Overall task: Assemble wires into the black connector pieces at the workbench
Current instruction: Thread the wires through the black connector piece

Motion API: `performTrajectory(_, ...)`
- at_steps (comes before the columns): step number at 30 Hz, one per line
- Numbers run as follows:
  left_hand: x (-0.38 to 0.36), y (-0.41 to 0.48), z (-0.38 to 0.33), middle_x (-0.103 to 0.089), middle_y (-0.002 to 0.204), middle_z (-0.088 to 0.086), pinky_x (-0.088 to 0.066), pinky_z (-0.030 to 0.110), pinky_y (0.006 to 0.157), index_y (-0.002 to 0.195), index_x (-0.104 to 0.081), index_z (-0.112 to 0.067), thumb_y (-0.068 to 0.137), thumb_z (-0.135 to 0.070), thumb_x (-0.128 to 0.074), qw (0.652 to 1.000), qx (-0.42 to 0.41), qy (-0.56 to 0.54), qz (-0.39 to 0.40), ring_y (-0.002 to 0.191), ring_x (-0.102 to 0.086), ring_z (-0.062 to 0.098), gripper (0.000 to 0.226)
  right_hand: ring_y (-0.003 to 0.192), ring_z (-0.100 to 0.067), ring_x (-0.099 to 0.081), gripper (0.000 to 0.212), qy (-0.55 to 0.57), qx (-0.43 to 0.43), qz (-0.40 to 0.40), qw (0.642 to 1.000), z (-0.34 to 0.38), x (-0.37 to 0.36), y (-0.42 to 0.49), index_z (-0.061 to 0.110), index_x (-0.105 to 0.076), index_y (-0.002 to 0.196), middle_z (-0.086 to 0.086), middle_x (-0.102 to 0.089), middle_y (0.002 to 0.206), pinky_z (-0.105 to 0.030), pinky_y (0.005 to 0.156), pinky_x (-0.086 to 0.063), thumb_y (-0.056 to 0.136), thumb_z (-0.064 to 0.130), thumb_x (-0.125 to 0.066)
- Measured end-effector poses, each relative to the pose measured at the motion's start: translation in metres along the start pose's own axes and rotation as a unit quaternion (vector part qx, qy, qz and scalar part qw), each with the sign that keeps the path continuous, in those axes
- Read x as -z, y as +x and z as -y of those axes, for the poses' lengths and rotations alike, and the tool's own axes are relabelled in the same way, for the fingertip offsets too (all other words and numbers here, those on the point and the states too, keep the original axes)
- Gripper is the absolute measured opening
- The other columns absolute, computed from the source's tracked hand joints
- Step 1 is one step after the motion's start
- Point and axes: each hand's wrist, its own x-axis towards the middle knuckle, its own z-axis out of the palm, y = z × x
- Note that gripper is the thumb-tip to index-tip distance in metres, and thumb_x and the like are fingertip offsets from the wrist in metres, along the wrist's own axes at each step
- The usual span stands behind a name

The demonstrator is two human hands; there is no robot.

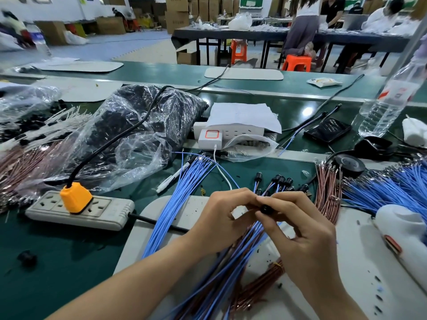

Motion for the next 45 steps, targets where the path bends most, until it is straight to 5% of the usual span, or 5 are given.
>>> performTrajectory(16, -0.002, 0.001, 0.007, -0.067, 0.073, -0.005, -0.049, 0.017, 0.069, 0.089, -0.066, 0.000, 0.087, -0.003, -0.066, 0.998, 0.062, 0.018, 0.023, 0.068, -0.067, 0.009, 0.004, 0.075, -0.007, -0.066, 0.027, 0.095, -0.107, -0.027, 0.989, 0.006, 0.013, 0.008, 0.035, -0.062, 0.100, 0.009, -0.068, 0.084, -0.015, 0.068, -0.054, 0.077, 0.026, -0.073)
performTrajectory(22, 0.002, 0.003, 0.009, -0.068, 0.083, 0.006, -0.056, 0.033, 0.076, 0.091, -0.056, -0.001, 0.092, 0.000, -0.055, 0.991, 0.103, -0.066, -0.045, 0.076, -0.071, 0.014, 0.002, 0.069, -0.025, -0.050, 0.034, -0.358, -0.364, 0.107, 0.853, -0.045, 0.054, 0.019, 0.019, -0.053, 0.072, 0.005, -0.051, 0.061, -0.034, 0.067, -0.043, 0.080, 0.046, -0.070)
performTrajectory(32, 0.002, 0.003, 0.004, -0.064, 0.091, 0.008, -0.053, 0.038, 0.077, 0.096, -0.065, -0.005, 0.093, -0.007, -0.055, 0.993, 0.083, -0.062, -0.064, 0.086, -0.068, 0.015, 0.011, 0.062, -0.018, -0.058, 0.026, -0.224, -0.458, 0.010, 0.860, -0.051, 0.059, 0.019, 0.015, -0.065, 0.051, 0.005, -0.063, 0.054, -0.031, 0.059, -0.040, 0.074, 0.025, -0.073)
performTrajectory(37, 0.002, 0.001, 0.004, -0.061, 0.083, -0.004, -0.042, 0.013, 0.069, 0.091, -0.069, -0.006, 0.089, 0.000, -0.061, 0.999, 0.027, 0.001, -0.019, 0.072, -0.056, 0.005, 0.010, 0.035, -0.003, -0.041, 0.023, 0.168, -0.526, -0.052, 0.832, -0.047, 0.056, 0.022, 0.009, -0.058, 0.066, 0.004, -0.052, 0.045, -0.012, 0.033, -0.029, 0.088, 0.006, -0.062)
performTrajectory(45, -0.004, -0.002, 0.000, -0.065, 0.083, 0.005, -0.049, 0.023, 0.068, 0.093, -0.073, -0.005, 0.088, -0.004, -0.064, 0.997, -0.009, 0.007, 0.081, 0.072, -0.060, 0.013, 0.010, 0.036, 0.000, -0.044, 0.021, 0.171, -0.447, -0.134, 0.868, -0.047, 0.049, 0.023, 0.016, -0.049, 0.079, -0.001, -0.055, 0.065, -0.012, 0.034, -0.035, 0.100, 0.013, -0.047)
